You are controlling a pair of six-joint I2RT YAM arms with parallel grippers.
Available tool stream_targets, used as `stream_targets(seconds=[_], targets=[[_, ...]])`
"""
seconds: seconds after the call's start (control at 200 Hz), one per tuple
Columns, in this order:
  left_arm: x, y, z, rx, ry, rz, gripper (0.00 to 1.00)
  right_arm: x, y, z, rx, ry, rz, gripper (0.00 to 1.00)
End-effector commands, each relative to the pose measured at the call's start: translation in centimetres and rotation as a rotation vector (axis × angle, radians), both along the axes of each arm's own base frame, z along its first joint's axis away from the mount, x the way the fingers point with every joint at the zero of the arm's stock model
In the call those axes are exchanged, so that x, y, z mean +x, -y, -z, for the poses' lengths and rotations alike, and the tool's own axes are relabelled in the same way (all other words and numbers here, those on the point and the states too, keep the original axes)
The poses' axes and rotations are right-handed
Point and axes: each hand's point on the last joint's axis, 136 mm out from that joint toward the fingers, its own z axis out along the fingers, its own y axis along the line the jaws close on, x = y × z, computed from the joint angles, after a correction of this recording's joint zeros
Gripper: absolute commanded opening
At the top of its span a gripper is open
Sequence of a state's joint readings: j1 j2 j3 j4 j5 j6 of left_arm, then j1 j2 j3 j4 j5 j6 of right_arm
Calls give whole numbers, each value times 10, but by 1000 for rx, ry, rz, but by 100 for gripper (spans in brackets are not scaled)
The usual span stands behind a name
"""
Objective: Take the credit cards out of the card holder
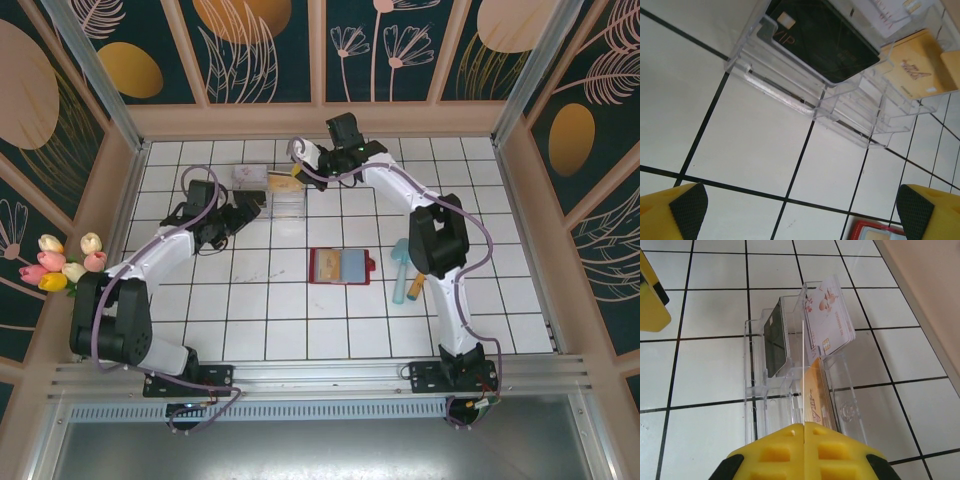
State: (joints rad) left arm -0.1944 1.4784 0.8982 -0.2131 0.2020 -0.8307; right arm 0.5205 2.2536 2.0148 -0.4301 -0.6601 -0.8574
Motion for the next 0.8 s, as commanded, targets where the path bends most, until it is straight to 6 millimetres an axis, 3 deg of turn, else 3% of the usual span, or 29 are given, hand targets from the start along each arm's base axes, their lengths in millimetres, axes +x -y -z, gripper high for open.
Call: stream_targets(seconds=[0.0,0.19,0.365,0.565,0.796], targets=[[7,4,-4,-28,12,11,98,-1,1,3,-3,26,-70,0],[7,7,3,-41,-9,18,99,7,0,15,-25,34,-66,0],[5,10,17,-49,-52,36,98,19,-6,12,-1,63,-52,0],[4,13,17,-59,-48,53,99,19,-6,18,-16,56,-65,0],[2,19,25,-76,-66,83,98,24,-6,25,-13,24,-42,10]])
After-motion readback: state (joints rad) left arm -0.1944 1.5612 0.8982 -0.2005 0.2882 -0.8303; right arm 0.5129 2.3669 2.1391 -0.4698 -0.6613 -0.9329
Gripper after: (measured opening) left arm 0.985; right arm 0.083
